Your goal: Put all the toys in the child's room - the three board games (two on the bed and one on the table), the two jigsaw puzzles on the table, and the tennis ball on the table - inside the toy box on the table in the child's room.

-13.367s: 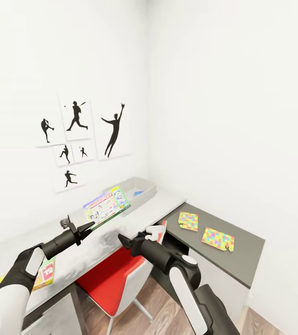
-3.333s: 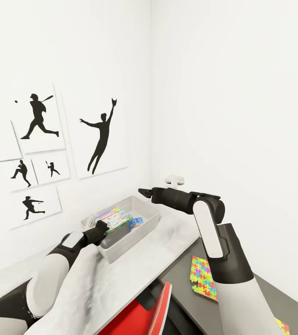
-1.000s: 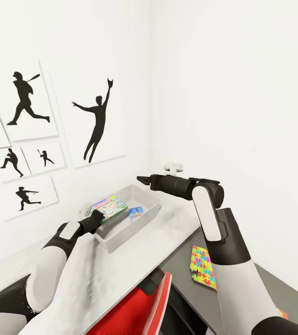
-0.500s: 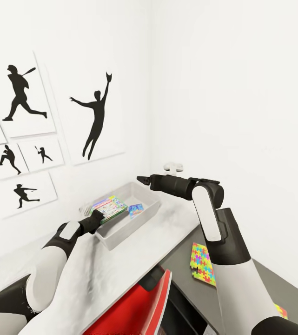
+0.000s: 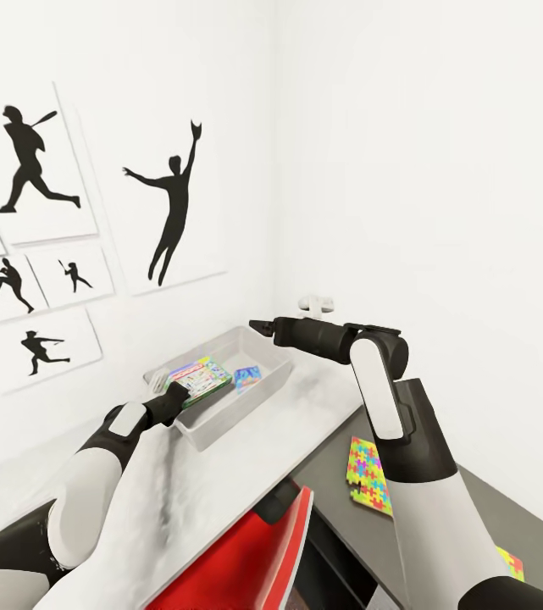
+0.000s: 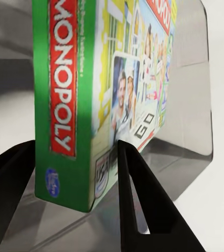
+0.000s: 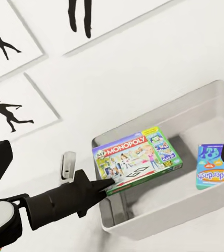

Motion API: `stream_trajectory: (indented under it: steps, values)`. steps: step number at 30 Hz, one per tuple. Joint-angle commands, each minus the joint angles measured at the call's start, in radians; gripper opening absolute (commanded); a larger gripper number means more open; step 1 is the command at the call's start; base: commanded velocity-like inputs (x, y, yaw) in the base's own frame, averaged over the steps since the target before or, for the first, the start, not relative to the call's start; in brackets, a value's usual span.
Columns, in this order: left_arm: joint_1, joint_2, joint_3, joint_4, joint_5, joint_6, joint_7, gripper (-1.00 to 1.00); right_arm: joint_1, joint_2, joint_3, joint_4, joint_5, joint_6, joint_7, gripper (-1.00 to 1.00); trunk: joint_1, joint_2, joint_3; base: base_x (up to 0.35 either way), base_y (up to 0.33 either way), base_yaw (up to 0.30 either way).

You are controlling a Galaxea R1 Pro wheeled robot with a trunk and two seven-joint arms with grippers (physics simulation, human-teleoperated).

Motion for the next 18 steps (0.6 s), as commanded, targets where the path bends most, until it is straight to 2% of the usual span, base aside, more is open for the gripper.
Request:
stream_trajectory:
  steps: [1,6,7,18]
  values:
    - [-0.001,0.0,0.007,0.0,0.002,0.007,-0.002,-1.0,-0.001,0.0,-0.001,-0.001,0.003,0.004,0.003,1.0,0.0,-0.002,-0.002,0.0,0.0,0.0]
    - [-0.001,0.0,0.007,0.0,0.002,0.007,-0.002,-1.0,-0.001,0.0,-0.001,-0.001,0.003,0.004,0.003,1.0,0.0,-0.002,-0.004,0.0,0.0,0.0]
    - [-0.001,0.0,0.007,-0.001,0.002,0.007,-0.002,1.0,-0.001,0.0,-0.001,-0.001,0.003,0.003,0.003,1.0,0.0,-0.002,-0.004,0.0,0.0,0.0]
    - [-0.001,0.0,0.007,-0.026,0.002,0.014,-0.003,1.0,-0.001,0.0,0.001,-0.001,0.003,0.002,0.003,1.0,0.0,-0.002,-0.004,0.0,0.0,0.0]
